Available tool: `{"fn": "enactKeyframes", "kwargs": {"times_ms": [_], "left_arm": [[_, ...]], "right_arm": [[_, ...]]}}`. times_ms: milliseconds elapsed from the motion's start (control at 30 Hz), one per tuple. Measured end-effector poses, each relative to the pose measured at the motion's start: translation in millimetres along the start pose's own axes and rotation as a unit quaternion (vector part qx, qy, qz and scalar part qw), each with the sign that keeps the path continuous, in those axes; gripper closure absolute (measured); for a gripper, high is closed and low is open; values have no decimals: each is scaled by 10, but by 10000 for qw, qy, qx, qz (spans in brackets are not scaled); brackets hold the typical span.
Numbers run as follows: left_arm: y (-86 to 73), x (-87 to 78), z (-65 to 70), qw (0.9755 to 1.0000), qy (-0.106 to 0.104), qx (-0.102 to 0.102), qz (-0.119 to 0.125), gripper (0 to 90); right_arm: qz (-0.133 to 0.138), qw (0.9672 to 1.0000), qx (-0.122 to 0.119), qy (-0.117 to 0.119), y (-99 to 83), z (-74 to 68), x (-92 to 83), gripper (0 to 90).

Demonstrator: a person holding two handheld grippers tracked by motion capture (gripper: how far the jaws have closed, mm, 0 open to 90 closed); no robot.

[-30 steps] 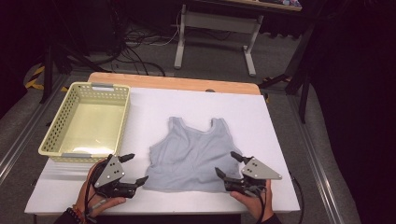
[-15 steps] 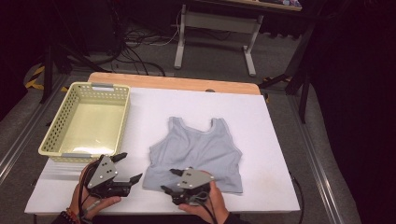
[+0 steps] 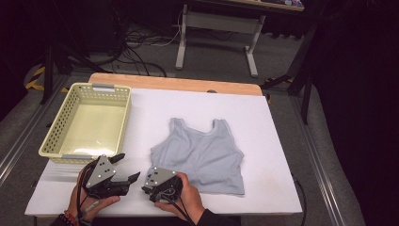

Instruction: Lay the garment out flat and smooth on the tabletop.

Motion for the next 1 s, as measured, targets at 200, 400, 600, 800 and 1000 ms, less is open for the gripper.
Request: {"fn": "enactKeyframes", "kwargs": {"times_ms": [200,400,600,800,1000], "left_arm": [[9,95,94,9998,22,-17,-190,236],[104,333,278,9990,-48,-24,-441,254],[135,657,307,9963,-30,-194,-835,257],[67,970,290,9883,245,-299,-1472,277],[71,992,258,9859,-17,-560,-1575,419]], "right_arm": [[81,9997,126,-190,-45,62,-61,832],[231,9995,-132,-198,-118,-47,-178,836],[237,9995,-150,-165,-182,-103,-229,835],[196,9991,-275,-262,-199,-130,-215,835],[253,9989,-269,-273,-201,-133,-225,835]]}}
Point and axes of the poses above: each handheld gripper's, and its own axes: x roughly forward along the jaws, y roughly out of its top, z roughly to its right, the point moved 6 cm from there along x, roughly forward along the jaws, and after that the axes turned 10 degrees about y, right-handed, at the moved point
